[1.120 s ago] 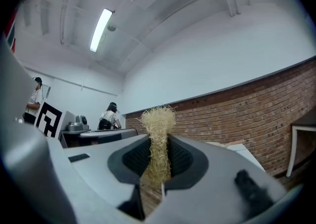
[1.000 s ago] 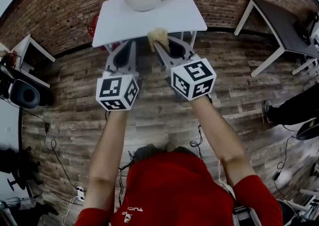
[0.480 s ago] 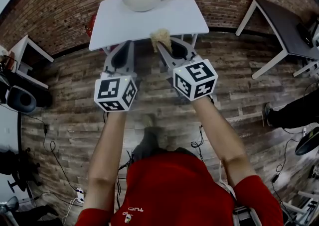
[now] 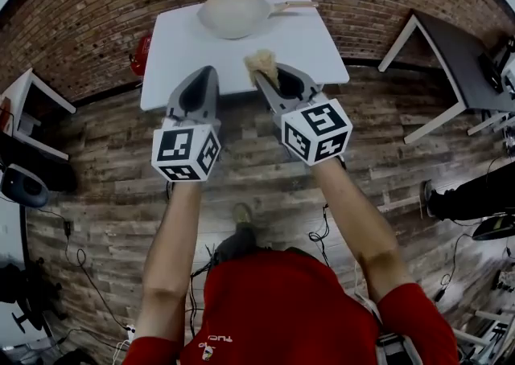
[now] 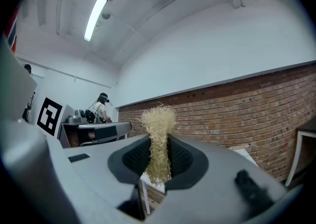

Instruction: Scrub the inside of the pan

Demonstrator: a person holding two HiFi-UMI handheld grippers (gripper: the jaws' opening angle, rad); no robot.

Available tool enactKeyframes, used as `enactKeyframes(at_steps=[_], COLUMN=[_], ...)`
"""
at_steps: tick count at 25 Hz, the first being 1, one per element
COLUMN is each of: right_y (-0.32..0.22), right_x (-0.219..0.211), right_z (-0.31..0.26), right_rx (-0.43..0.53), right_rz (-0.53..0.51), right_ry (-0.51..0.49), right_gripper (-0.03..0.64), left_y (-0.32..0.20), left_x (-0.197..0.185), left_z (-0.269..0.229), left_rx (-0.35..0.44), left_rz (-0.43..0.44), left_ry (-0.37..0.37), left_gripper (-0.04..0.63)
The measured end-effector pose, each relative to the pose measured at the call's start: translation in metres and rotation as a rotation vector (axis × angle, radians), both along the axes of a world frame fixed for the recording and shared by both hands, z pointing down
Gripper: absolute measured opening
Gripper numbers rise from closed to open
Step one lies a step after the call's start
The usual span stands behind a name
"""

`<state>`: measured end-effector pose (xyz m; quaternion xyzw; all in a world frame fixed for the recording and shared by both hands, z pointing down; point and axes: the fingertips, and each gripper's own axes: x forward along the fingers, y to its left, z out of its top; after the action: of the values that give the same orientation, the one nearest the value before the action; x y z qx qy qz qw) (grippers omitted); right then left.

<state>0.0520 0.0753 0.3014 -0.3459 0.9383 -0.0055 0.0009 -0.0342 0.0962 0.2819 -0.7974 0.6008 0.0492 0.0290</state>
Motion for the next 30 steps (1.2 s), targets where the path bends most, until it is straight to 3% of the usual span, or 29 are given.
enactKeyframes(at_steps=[13,30], right_y=[-0.137,-0.263], right_x=[-0.076,-0.101], right_z=[0.008,0.034], right_rx=[-0.018,-0.046], right_rz=[0.082,0.101], right_ry=[0.031,0.072], right_gripper=[0.086,0.086], left_y=[-0.141,-0.265], left_x=[-0.088,-0.122], left_z=[-0.002,0.026], left_rx=[0.008,-0.030], left_rz=[0.067,0.055], left_ry=[-0.003,0.001], left_gripper=[0.014,0.014])
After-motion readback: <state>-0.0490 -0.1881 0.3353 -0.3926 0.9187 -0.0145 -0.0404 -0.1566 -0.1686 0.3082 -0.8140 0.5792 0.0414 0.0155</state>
